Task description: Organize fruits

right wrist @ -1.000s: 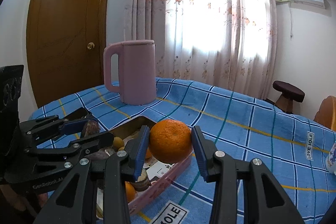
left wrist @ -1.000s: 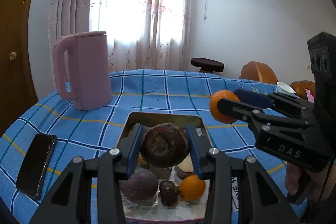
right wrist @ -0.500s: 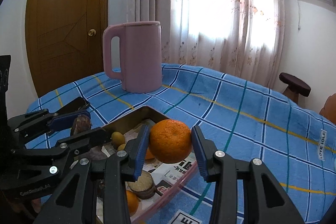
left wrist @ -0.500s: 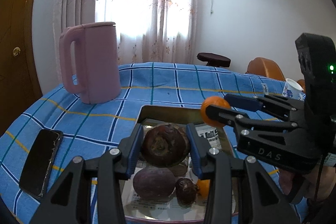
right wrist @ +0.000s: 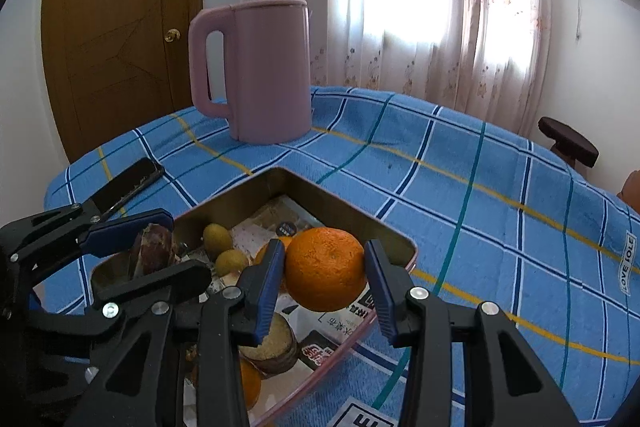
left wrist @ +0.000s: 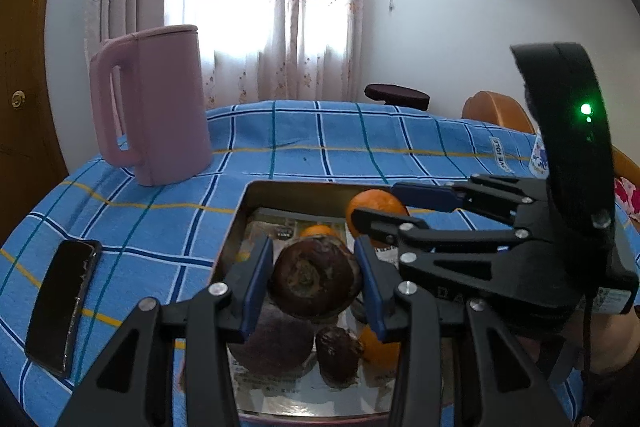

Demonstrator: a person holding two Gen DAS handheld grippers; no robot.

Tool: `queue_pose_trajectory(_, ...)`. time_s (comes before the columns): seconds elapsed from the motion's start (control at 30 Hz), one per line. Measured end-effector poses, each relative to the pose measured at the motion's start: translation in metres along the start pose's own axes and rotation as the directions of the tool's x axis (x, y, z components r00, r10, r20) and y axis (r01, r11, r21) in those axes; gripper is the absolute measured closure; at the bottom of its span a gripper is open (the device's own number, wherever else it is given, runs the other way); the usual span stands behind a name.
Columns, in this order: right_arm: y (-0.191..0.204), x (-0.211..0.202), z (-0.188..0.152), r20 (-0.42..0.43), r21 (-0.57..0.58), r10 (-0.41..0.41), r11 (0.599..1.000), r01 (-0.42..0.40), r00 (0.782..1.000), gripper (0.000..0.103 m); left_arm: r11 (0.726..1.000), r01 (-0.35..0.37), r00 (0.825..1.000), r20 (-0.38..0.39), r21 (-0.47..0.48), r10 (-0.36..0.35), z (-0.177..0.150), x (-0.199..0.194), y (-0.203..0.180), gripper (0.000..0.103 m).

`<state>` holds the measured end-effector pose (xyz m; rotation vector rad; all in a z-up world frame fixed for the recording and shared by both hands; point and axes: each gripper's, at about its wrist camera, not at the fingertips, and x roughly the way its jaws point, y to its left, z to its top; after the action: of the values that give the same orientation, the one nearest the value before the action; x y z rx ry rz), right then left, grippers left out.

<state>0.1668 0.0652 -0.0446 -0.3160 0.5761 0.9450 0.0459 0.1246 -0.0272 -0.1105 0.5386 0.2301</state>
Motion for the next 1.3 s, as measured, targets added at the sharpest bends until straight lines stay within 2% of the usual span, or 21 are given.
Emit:
queue_pose_trajectory(0.17, -0.004, 0.008, -0.006, -0.033, 0.014, 0.013, 1.000, -0.012, 0.999, 0.060, 1.000, 0.003, 1.000, -0.018, 0.004, -0.003, -0.004, 0.003, -0.001, 0.059)
queue_pose_trajectory(0.33, -0.003, 0.009, -0.008, -0.031, 0.011, 0.014, 1.000, -0.014, 0.999, 0.060, 1.000, 0.017, 0.999, -0.033, 0.002, -0.017, -0.009, 0.004, -0.002, 0.059)
queue_pose_trajectory(0.6, -0.002, 0.009, -0.009, -0.025, -0.001, 0.030, 1.000, -0.030, 0.999, 0.058, 1.000, -0.002, 1.000, -0.030, 0.012, 0.002, -0.012, 0.002, -0.002, 0.057)
queue_pose_trajectory(0.63, -0.002, 0.009, -0.009, -0.023, 0.002, 0.030, 1.000, -0.030, 0.999, 0.058, 1.000, 0.000, 1.000, -0.030, 0.011, 0.001, -0.013, 0.002, -0.002, 0.055)
queue_pose_trajectory(0.7, -0.003, 0.006, -0.010, -0.017, 0.001, 0.026, 1.000, -0.026, 1.000, 0.055, 1.000, -0.022, 0.999, -0.029, 0.008, 0.022, -0.015, 0.000, -0.001, 0.039)
queue_pose_trajectory(0.83, -0.006, -0.007, -0.012, 0.013, 0.021, 0.007, 1.000, -0.007, 1.000, 0.043, 1.000, -0.022, 1.000, -0.007, 0.000, 0.022, -0.015, -0.011, 0.001, 0.029)
queue_pose_trajectory(0.9, -0.010, -0.017, -0.013, 0.035, 0.040, -0.006, 0.999, 0.005, 0.999, 0.039, 1.000, -0.025, 1.000, 0.011, 0.004, 0.025, -0.015, -0.018, 0.000, 0.016)
queue_pose_trajectory(1.0, -0.014, -0.033, -0.015, 0.064, 0.071, -0.027, 0.997, 0.023, 0.998, 0.036, 1.000, -0.020, 0.999, 0.041, 0.012, 0.020, -0.015, -0.028, -0.003, 0.005)
queue_pose_trajectory(1.2, -0.019, -0.067, -0.018, 0.117, 0.118, -0.079, 0.991, 0.065, 0.990, 0.031, 1.000, 0.010, 0.997, 0.072, 0.021, -0.011, -0.012, -0.041, -0.010, 0.004)
queue_pose_trajectory(1.3, -0.015, -0.082, -0.018, 0.145, 0.106, -0.107, 0.990, 0.092, 0.984, 0.030, 1.000, 0.013, 0.996, 0.083, 0.028, -0.016, -0.011, -0.047, -0.012, 0.003)
